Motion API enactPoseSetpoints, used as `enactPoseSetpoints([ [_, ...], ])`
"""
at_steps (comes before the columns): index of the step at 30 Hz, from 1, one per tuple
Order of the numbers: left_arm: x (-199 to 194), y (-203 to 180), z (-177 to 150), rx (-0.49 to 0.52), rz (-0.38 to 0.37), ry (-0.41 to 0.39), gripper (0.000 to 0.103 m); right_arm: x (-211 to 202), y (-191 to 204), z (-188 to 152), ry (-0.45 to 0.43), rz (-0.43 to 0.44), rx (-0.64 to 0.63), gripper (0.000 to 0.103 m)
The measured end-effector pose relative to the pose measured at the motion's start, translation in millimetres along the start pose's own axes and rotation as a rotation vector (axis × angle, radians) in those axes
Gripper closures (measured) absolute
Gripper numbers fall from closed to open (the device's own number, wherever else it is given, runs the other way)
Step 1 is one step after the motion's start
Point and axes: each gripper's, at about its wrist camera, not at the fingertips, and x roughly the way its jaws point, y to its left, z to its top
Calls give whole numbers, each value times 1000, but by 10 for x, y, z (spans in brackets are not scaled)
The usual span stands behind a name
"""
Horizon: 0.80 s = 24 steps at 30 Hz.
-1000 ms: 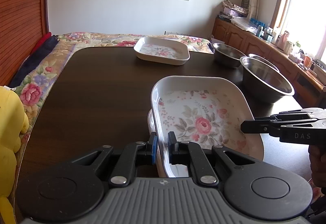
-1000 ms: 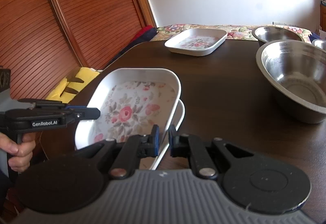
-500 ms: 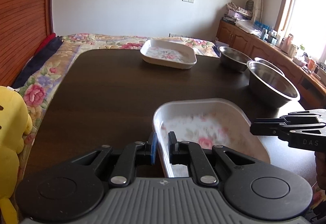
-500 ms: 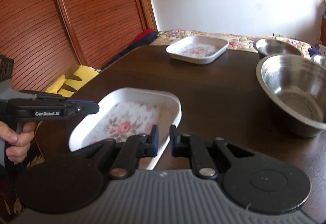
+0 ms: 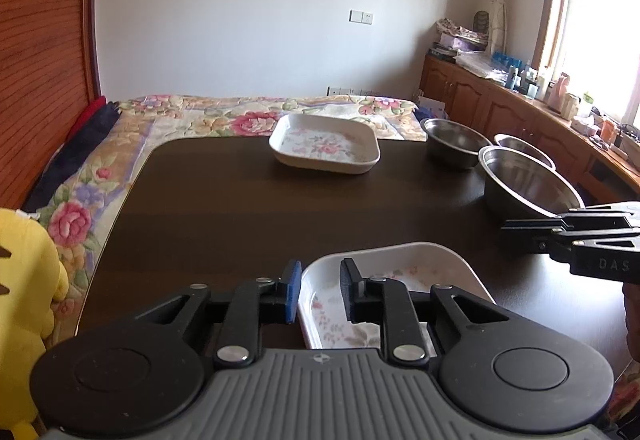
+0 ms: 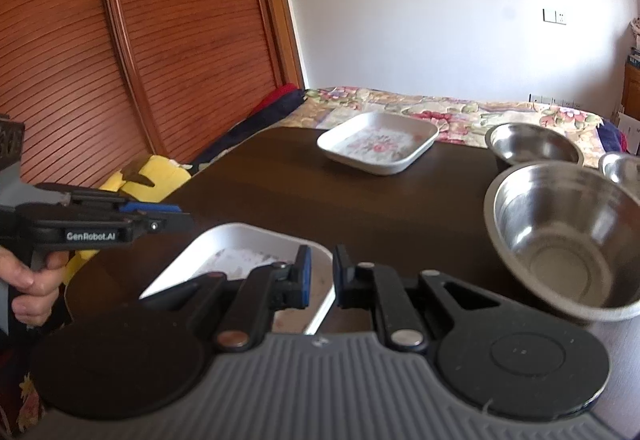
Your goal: Organize plates and bowls
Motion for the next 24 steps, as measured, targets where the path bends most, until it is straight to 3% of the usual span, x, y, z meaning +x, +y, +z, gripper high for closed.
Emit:
enactPoseSetpoints([
  [10,33,10,122,15,8,-26,65,29,-7,179,-31,-12,-26,89],
  [24,191,45,437,43,20,-59,56,182,-94,483,-44,-24,-48,89],
])
